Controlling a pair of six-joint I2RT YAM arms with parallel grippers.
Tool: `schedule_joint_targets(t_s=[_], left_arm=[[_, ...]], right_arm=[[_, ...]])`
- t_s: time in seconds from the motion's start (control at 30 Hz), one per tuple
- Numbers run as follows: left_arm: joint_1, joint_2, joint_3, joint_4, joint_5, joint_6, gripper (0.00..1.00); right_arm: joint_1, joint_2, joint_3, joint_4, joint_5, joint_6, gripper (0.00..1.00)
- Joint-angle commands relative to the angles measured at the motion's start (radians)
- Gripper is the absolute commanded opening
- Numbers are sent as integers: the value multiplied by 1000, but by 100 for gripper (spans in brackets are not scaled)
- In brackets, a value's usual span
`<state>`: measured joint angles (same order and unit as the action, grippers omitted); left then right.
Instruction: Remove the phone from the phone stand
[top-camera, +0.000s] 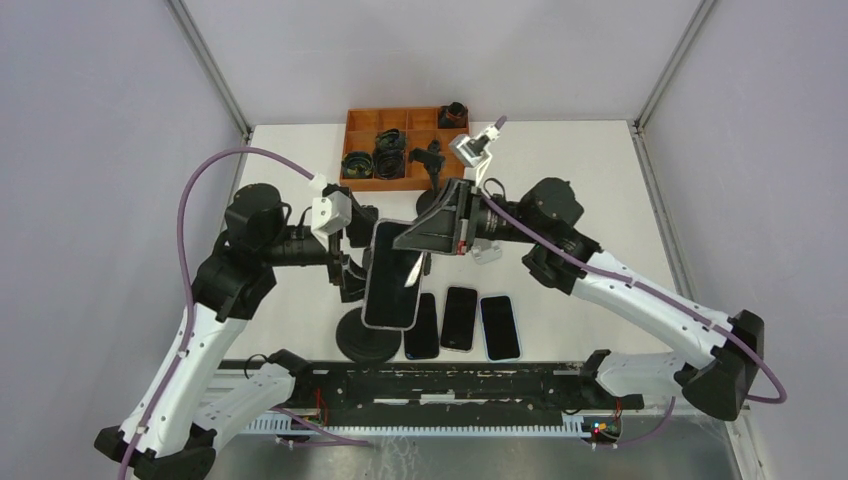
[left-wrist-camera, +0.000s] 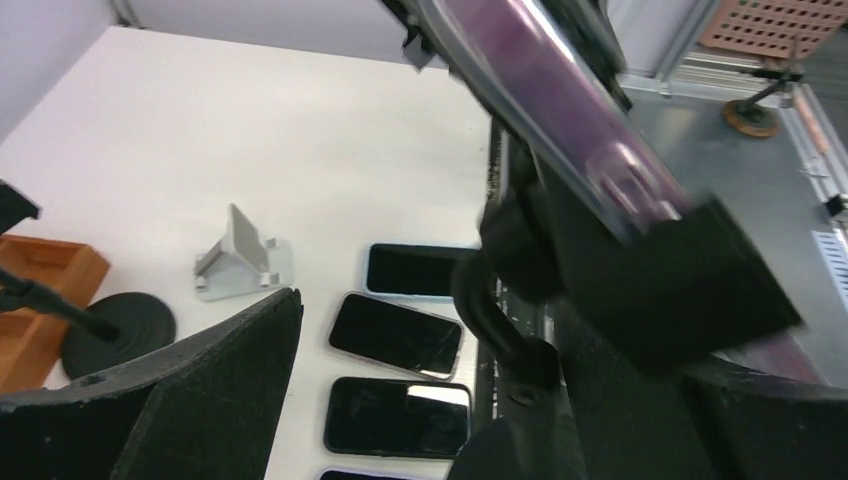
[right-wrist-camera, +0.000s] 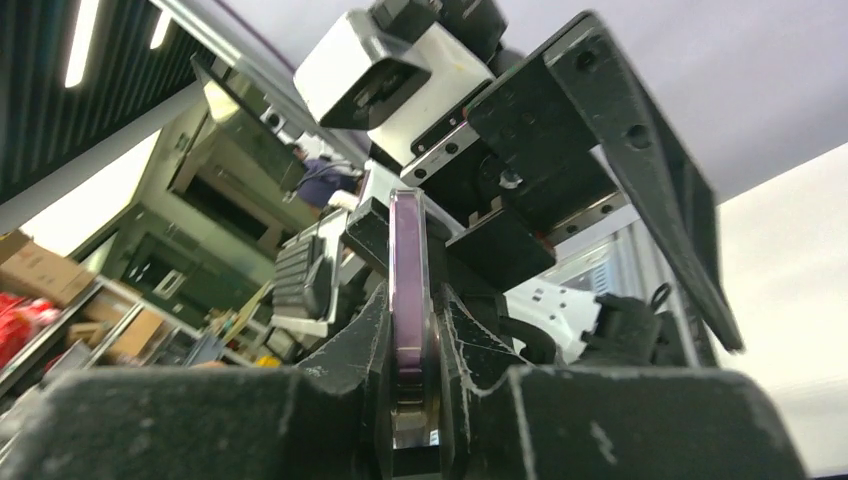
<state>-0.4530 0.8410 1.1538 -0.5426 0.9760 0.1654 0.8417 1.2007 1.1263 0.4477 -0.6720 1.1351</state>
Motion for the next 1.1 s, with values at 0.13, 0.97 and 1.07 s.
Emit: schedule_joint_targets(t_s=[0.13,0.97,1.07], left_arm=[[-3,-5,44,-42,204,0,87],[-3,78,163,-562,321,422,2],[-3,79,161,-578,320,431,2]], right_arm=[[97,64,101,207,92,-3,0],[146,23,153,-239,-81,-475,41],[145,27,176,-284,-123,-514,42]])
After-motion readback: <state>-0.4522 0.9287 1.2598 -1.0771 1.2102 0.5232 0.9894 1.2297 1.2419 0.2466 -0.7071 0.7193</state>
